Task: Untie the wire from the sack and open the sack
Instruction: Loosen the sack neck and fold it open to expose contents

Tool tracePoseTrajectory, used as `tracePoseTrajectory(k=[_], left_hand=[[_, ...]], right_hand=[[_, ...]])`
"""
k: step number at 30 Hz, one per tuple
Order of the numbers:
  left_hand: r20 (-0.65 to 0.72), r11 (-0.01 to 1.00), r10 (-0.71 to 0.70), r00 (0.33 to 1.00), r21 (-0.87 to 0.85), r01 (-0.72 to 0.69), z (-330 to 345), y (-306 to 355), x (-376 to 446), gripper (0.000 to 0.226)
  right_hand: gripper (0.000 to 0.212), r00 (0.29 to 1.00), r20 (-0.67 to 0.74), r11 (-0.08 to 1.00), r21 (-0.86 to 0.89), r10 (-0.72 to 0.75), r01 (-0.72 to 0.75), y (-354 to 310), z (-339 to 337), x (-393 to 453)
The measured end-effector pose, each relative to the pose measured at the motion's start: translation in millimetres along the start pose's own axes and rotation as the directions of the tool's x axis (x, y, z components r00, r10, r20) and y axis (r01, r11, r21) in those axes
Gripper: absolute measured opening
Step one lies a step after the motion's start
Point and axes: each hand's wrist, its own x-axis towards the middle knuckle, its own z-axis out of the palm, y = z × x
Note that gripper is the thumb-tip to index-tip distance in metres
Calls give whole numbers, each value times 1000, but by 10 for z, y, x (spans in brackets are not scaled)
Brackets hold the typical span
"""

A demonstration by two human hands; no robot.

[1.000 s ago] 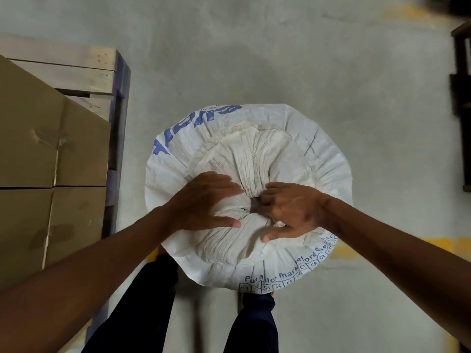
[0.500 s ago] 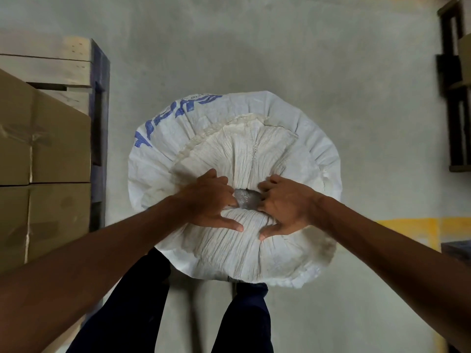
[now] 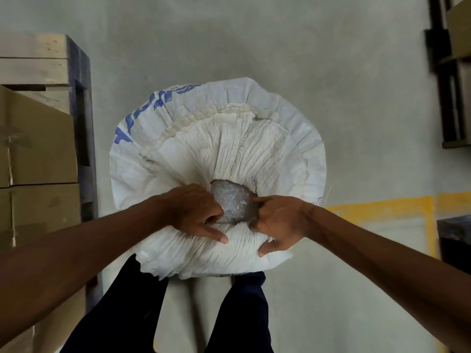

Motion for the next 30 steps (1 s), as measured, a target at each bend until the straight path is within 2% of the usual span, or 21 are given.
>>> tracePoseTrajectory(k=[3,6,9,11,14,17,19,21,22,25,28,30], left_hand=[[26,999,-49,998,23,48,-26,6,-40,72],[121,994,-109,987,36,106,-24,25,-68,75],[140,991,-126,982,67,118,17,46,-104,80],[131,992,-113,985,68,105,44,64,-122,79],[139,992,-105,985,85,94,46,91,-130,82],[191,992,-119,974,71,107,44,164,-138,82],[197,987,-162,967,46,156,51,199,-148,75],[175,963,-265,948,-3,270,25,191,-152,69],[145,941,-325,935,-47,334,11,169,-152,68],[2,861,-480,877,-193,471,-51,85,-135,91],[-146,813,-548,824,-322,484,-130,64,-104,90],[-235,795,-585,776,-353,493,-177,38,-96,89]], right_hand=[[73,999,37,998,63,24,-26,-84,63,9],[85,993,52,970,215,104,-113,-131,102,3],[90,975,-26,900,391,221,-193,-169,132,-19],[92,967,-82,904,382,240,-191,-201,159,-24],[97,979,-44,944,278,198,-179,-267,201,-5],[90,970,-76,929,315,230,-196,-326,258,11],[96,948,-94,904,341,304,-256,-337,269,-1],[100,888,-150,850,394,435,-350,-324,265,-28],[98,835,-200,811,432,513,-395,-317,257,-44],[94,675,-284,690,556,681,-463,-286,225,-57],[90,572,-378,664,596,728,-451,-245,156,-57],[89,532,-429,676,565,730,-472,-194,86,-65]])
